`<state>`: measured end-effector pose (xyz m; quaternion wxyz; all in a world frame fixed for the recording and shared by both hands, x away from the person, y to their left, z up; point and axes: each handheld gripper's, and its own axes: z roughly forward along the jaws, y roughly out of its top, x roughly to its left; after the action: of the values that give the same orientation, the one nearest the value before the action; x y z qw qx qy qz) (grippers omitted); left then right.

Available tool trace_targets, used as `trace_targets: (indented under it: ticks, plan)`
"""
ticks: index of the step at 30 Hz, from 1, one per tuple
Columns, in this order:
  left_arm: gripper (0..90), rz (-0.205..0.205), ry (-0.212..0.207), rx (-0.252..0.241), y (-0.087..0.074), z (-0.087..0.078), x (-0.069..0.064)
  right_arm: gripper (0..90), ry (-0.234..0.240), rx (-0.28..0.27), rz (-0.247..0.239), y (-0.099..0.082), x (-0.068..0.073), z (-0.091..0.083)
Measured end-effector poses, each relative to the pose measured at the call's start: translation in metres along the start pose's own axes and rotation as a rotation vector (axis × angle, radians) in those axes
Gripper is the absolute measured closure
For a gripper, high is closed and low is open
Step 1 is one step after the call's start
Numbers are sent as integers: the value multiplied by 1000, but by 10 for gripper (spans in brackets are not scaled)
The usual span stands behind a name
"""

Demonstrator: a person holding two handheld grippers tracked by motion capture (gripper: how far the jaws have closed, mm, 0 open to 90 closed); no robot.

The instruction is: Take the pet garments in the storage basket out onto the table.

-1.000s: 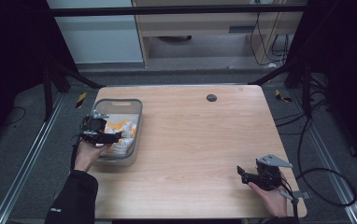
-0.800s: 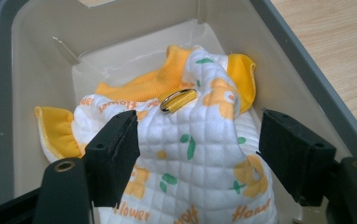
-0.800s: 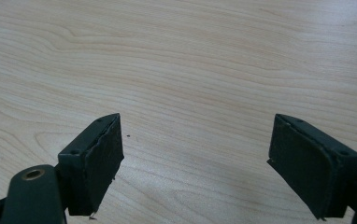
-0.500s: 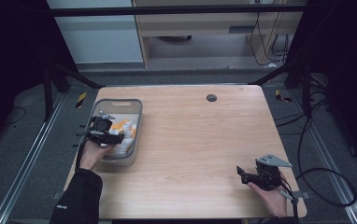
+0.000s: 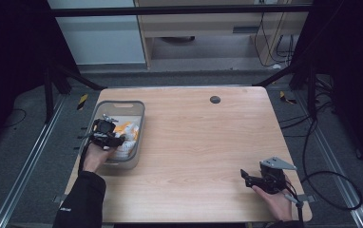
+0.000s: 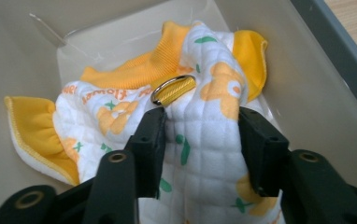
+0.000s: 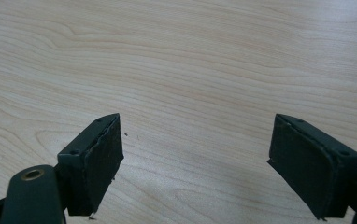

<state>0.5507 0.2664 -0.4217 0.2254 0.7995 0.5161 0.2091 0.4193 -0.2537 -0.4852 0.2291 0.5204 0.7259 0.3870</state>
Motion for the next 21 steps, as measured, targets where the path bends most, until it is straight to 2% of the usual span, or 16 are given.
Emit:
trace_targets:
  ticks: [3, 6, 13, 21]
  plan:
    - [594, -3, 10, 6, 0, 1, 0, 174, 1, 1, 0, 0, 0, 0]
    - [671, 0, 16, 11, -1, 2, 0, 174, 3, 2, 1, 0, 0, 0]
    - [755, 3, 23, 11, -4, 3, 1, 173, 2, 3, 1, 0, 0, 0]
    - [790, 13, 30, 4, -5, 1, 1, 172, 2, 5, 0, 0, 0, 0]
